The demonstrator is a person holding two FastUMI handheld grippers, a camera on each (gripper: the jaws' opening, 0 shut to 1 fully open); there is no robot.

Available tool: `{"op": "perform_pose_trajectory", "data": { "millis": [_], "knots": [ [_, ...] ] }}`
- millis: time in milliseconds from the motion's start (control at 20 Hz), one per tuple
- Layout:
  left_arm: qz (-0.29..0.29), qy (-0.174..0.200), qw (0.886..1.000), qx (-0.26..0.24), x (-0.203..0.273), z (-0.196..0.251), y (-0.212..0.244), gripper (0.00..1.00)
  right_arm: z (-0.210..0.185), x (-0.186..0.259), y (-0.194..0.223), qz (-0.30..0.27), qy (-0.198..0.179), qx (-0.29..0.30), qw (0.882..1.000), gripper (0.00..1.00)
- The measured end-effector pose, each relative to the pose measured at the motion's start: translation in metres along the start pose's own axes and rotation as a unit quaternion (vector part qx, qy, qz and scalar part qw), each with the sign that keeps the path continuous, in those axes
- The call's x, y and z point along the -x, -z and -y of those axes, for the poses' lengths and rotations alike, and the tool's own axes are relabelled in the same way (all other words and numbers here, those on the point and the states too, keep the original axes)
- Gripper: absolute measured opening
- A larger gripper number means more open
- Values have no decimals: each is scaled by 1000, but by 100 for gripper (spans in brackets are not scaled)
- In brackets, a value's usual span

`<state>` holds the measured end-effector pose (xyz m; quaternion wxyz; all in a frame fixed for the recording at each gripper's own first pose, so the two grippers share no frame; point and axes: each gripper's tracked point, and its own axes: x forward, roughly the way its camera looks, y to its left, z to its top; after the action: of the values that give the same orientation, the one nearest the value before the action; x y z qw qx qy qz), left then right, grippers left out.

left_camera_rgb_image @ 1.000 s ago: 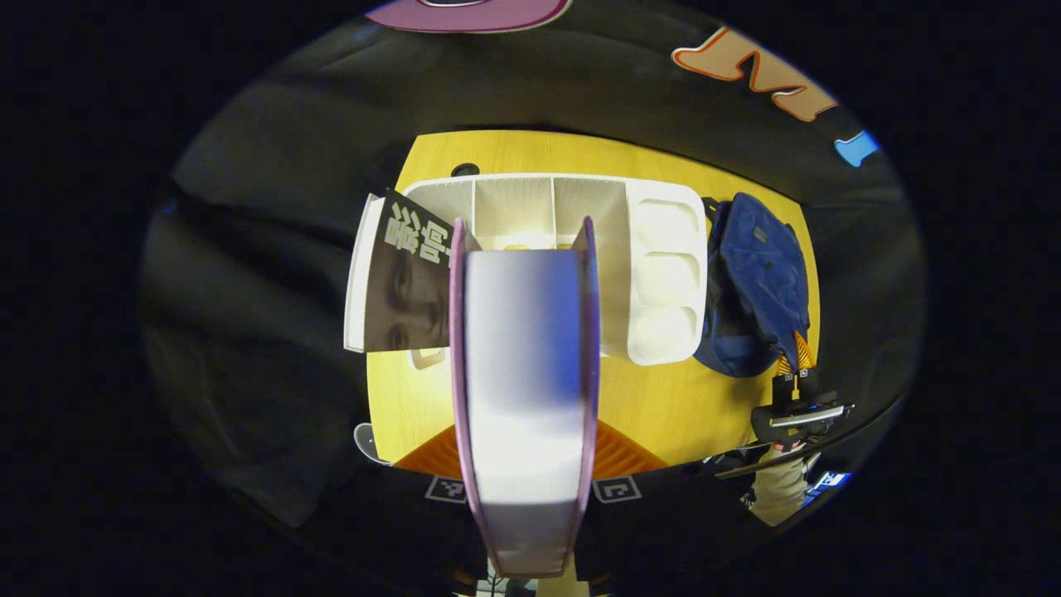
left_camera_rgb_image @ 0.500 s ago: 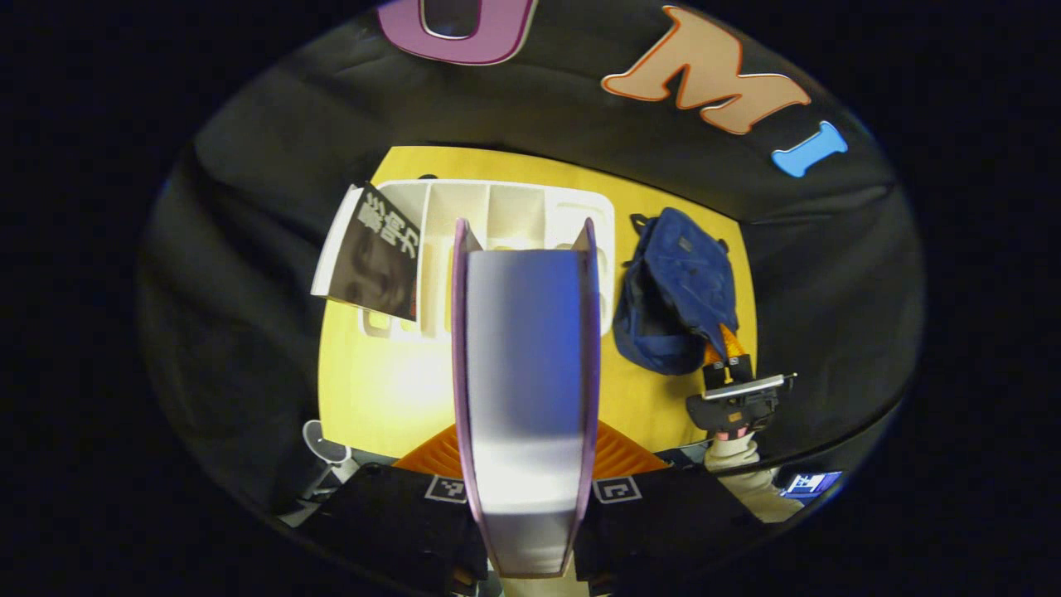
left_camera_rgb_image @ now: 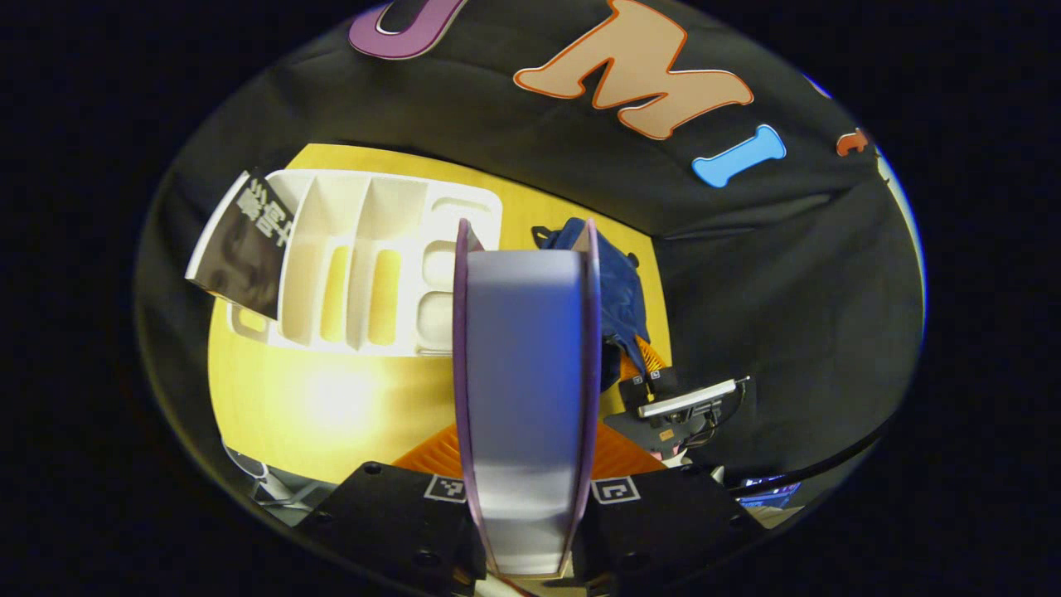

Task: Open the schoolbag, grab two books from the bookshelf and put them into the schoolbag.

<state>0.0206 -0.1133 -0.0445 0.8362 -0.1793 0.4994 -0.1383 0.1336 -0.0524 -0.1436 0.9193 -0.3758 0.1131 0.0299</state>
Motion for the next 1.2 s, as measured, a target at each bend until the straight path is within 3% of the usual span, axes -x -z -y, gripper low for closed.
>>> {"op": "perform_pose_trajectory", "data": {
  "millis": [250,500,850,1100,1200],
  "knots": [
    [22,51,998,11,-61,20,17,38,8,2,-3,1,-7,-29,1000,7],
    [65,63,996,-5,-112,20,27,38,15,4,0,-3,-10,-61,998,8],
    [111,74,991,31,-177,35,37,37,24,12,-6,13,-12,-91,996,10],
    [150,105,980,79,-222,55,29,38,26,18,-10,16,-7,-126,992,10],
    [170,113,975,90,-240,59,26,37,22,22,-12,22,-7,-111,994,7]
  ]
}}
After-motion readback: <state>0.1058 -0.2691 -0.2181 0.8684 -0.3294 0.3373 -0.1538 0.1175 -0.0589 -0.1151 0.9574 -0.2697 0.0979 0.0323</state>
